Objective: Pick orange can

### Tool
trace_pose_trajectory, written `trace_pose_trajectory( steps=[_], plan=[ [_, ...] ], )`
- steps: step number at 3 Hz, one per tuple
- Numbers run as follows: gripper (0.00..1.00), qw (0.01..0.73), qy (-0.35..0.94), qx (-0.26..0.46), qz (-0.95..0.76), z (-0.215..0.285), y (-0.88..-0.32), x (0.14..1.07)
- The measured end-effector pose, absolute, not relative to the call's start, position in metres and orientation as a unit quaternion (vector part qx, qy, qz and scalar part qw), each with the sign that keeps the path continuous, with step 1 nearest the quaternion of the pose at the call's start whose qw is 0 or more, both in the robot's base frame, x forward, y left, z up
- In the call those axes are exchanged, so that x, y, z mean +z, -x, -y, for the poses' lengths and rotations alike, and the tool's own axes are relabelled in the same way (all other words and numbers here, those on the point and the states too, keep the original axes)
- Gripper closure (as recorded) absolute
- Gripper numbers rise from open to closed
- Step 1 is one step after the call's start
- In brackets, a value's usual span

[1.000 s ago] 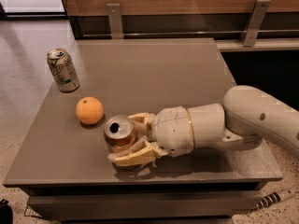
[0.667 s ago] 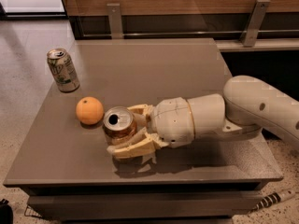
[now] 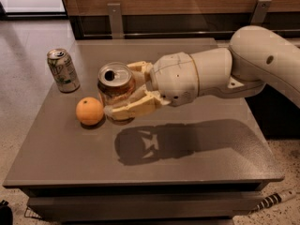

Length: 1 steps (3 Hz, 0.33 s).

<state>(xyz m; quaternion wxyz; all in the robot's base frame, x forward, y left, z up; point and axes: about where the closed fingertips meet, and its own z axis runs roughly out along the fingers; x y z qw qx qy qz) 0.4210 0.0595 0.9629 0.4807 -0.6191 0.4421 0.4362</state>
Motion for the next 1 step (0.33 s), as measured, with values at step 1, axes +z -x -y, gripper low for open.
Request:
trace_pose_trajectory(
  steps=[1],
  plan=[
    [1.0, 0.497, 0.632, 0.403, -0.436, -0.0576, -0.4267, 1.0061]
  ],
)
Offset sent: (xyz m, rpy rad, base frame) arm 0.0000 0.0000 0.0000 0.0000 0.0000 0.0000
